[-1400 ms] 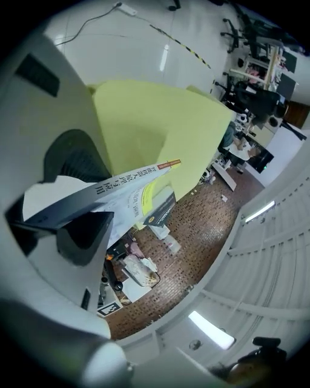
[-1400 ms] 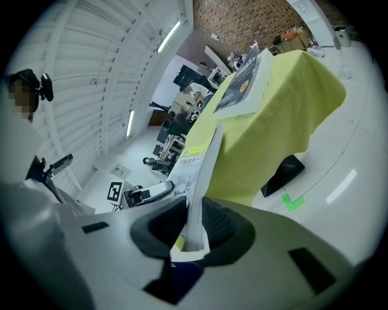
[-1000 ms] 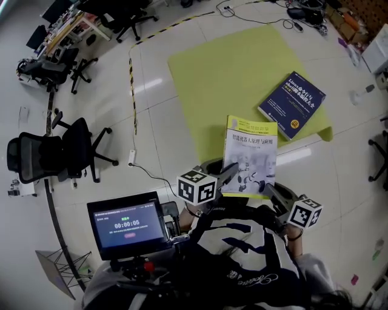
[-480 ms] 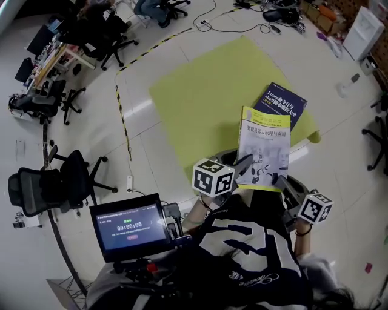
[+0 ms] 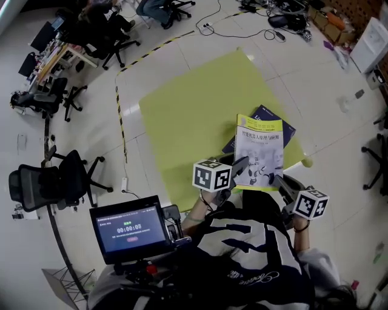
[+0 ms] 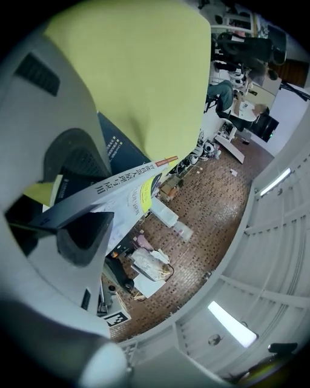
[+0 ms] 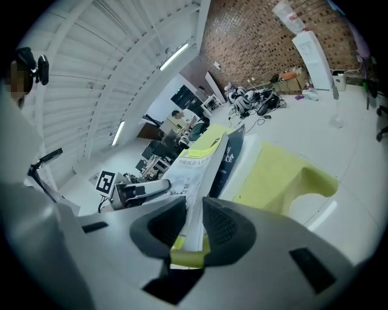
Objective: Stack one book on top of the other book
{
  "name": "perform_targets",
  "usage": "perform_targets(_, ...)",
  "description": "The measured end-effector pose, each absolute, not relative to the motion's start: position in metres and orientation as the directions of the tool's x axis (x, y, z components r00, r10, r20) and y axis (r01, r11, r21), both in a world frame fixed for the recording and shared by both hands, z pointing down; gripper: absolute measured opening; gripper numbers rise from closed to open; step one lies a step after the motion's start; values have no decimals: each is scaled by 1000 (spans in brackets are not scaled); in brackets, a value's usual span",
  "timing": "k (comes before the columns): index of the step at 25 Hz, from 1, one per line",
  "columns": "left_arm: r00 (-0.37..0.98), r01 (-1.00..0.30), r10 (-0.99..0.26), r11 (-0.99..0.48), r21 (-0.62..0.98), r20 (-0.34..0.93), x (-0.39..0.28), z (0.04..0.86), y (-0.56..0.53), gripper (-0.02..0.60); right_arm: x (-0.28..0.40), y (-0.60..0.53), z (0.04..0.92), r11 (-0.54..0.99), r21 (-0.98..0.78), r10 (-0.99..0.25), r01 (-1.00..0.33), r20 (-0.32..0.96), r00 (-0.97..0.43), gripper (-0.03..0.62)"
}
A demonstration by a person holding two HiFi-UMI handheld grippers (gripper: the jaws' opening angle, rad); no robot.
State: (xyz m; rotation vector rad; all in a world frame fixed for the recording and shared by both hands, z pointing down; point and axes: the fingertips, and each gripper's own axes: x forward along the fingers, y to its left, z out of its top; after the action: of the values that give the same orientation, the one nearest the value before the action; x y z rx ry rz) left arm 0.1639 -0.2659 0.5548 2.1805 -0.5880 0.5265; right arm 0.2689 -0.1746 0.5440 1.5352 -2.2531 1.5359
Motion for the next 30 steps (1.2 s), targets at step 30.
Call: perform_targets(30, 591, -729, -202, -549, 409, 781, 118, 585, -295, 173, 296, -206, 581, -34, -685, -649, -728, 569, -505, 72)
